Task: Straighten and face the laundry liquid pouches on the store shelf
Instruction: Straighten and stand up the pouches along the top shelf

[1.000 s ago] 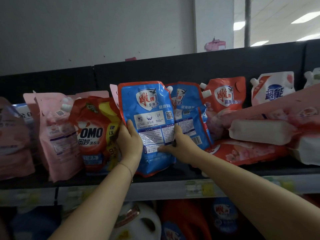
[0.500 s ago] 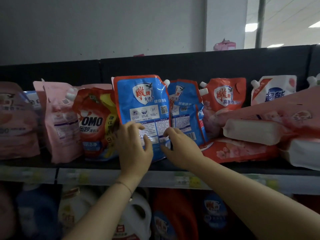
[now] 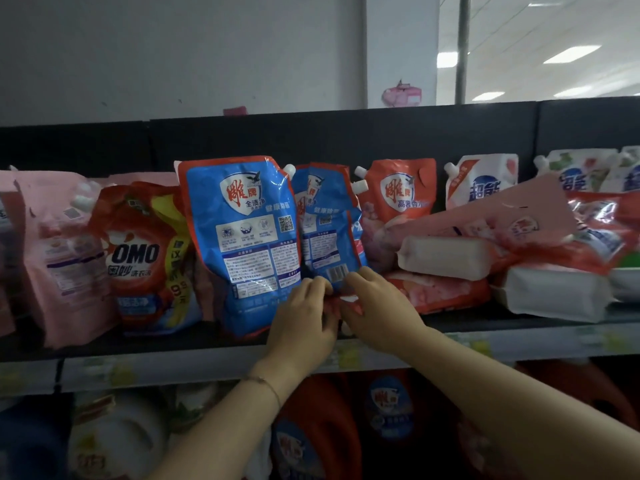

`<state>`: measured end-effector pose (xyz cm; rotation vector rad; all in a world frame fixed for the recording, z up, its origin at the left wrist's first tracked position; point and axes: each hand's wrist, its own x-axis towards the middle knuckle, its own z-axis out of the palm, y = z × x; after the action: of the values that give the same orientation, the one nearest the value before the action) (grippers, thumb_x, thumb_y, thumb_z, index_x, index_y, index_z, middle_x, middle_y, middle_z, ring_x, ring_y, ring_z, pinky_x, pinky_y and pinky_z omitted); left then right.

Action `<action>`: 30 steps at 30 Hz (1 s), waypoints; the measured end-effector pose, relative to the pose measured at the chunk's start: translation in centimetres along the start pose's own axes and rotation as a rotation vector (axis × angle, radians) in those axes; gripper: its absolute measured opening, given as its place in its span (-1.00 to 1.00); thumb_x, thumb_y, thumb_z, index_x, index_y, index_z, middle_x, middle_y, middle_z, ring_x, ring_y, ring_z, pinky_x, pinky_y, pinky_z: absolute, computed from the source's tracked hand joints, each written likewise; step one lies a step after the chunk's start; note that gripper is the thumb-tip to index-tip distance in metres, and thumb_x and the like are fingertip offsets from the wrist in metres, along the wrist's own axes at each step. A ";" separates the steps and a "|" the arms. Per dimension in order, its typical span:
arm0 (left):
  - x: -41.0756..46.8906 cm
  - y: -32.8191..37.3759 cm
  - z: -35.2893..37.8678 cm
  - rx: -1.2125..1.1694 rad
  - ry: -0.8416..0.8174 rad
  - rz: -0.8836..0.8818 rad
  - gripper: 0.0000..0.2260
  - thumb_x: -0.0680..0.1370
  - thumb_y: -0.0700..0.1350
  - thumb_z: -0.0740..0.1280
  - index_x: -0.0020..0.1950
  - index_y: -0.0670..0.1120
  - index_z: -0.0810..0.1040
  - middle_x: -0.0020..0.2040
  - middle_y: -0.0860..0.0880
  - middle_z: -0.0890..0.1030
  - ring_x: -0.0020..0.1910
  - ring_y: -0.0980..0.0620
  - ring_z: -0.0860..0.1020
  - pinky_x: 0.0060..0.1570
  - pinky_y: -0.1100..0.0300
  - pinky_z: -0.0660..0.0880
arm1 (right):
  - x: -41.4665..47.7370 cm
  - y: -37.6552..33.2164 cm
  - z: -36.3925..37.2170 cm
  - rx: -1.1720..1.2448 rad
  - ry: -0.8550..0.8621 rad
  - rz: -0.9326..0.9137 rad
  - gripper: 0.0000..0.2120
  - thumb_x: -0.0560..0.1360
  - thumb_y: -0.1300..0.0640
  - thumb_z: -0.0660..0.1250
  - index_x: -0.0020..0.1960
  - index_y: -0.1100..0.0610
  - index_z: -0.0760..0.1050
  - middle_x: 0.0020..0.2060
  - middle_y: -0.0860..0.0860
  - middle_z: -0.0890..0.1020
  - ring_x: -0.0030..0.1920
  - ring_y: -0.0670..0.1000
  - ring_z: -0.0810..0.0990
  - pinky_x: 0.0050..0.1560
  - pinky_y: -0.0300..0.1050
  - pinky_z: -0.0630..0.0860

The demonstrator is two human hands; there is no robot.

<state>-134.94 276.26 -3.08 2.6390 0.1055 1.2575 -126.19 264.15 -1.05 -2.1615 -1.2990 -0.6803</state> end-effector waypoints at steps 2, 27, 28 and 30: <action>0.1 0.1 0.4 0.015 -0.072 0.008 -0.84 0.55 -0.08 0.25 0.12 -0.01 0.39 0.05 0.04 0.47 0.05 0.02 0.46 0.02 0.06 0.45 | -0.6 0.6 -0.3 -0.023 -0.015 0.022 -0.77 0.49 0.07 0.28 0.11 0.12 0.47 0.01 0.03 0.47 0.00 0.08 0.48 -0.12 -0.03 0.44; 5.0 -1.1 0.8 0.139 -0.595 -0.274 -0.67 0.58 -0.22 0.24 0.29 0.09 0.52 0.24 0.03 0.56 0.18 0.04 0.51 0.20 0.11 0.46 | 1.7 7.3 -4.6 -0.169 -0.531 -0.271 -0.50 0.44 0.15 0.35 0.37 -0.03 0.42 0.25 -0.02 0.47 0.23 0.04 0.38 0.21 -0.04 0.42; 5.0 -0.9 0.8 0.129 -0.580 -0.285 -0.65 0.58 -0.26 0.21 0.27 0.08 0.54 0.23 0.02 0.57 0.17 0.03 0.51 0.18 0.12 0.47 | 1.8 7.4 -4.7 -0.183 -0.536 -0.280 -0.46 0.43 0.18 0.33 0.39 -0.05 0.38 0.26 -0.02 0.45 0.24 0.05 0.37 0.22 -0.02 0.42; 4.9 -0.5 0.9 0.116 -0.508 -0.332 -0.61 0.54 -0.34 0.15 0.21 0.03 0.56 0.20 -0.02 0.56 0.15 0.00 0.51 0.15 0.11 0.48 | 1.8 7.5 -4.3 -0.185 -0.530 -0.286 -0.40 0.40 0.18 0.32 0.42 -0.08 0.32 0.27 -0.02 0.42 0.24 0.06 0.35 0.21 0.05 0.43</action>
<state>-131.14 277.41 -0.07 2.7936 0.5168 0.4736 -119.34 259.40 1.97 -2.4302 -1.9101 -0.3468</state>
